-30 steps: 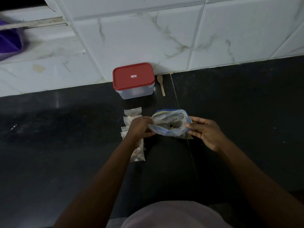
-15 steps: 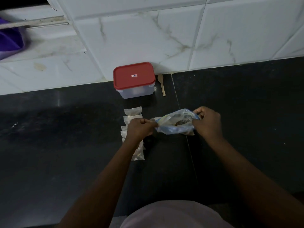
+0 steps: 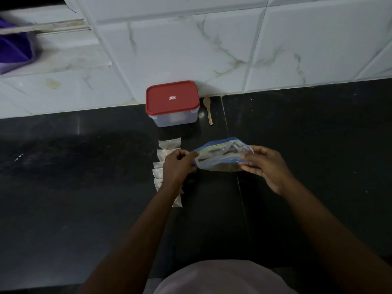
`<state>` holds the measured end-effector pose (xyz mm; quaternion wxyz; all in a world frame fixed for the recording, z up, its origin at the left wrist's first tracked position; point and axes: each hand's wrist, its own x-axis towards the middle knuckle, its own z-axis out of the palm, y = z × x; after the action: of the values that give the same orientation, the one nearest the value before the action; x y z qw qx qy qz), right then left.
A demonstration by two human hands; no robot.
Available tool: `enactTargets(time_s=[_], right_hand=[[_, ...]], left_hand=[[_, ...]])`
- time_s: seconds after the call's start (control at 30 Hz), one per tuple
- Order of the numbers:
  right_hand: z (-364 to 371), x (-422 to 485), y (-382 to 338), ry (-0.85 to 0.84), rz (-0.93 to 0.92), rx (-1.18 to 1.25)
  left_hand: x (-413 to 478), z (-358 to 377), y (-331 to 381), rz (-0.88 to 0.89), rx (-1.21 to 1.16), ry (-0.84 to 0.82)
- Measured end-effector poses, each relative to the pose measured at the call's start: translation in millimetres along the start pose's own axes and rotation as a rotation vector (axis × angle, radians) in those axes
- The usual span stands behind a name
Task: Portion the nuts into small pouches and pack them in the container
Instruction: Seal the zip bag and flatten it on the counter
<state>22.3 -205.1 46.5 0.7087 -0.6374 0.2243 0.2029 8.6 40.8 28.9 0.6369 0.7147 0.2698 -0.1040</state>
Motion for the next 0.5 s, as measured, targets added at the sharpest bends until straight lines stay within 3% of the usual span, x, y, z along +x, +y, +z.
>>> enactTargets(time_s=[0.1,0.2,0.3,0.37,0.5], right_hand=[[-7.7,-1.8,0.1,-0.003,0.002,0.144],[-11.8,-0.6,-1.8,-0.059,0.018,0.247],[-8.1,-0.6,-2.7,-0.093,-0.006,0.178],[-2.9,-0.6,-1.1,-0.025,-0.036,0.068],[0.1,3.7,1.4,0.166,-0.2,-0.232]], left_hand=[[-9.2,-3.4,10.0,-0.053,-0.23,-0.096],[-12.9,-6.4,14.1,-0.068,-0.262,-0.089],[-12.1,-7.2,11.3,-0.108,-0.298,-0.095],[-9.9,-5.9,6.8,-0.117,-0.299,-0.075],[-8.0,0.6,-4.1,0.093,0.145,0.16]])
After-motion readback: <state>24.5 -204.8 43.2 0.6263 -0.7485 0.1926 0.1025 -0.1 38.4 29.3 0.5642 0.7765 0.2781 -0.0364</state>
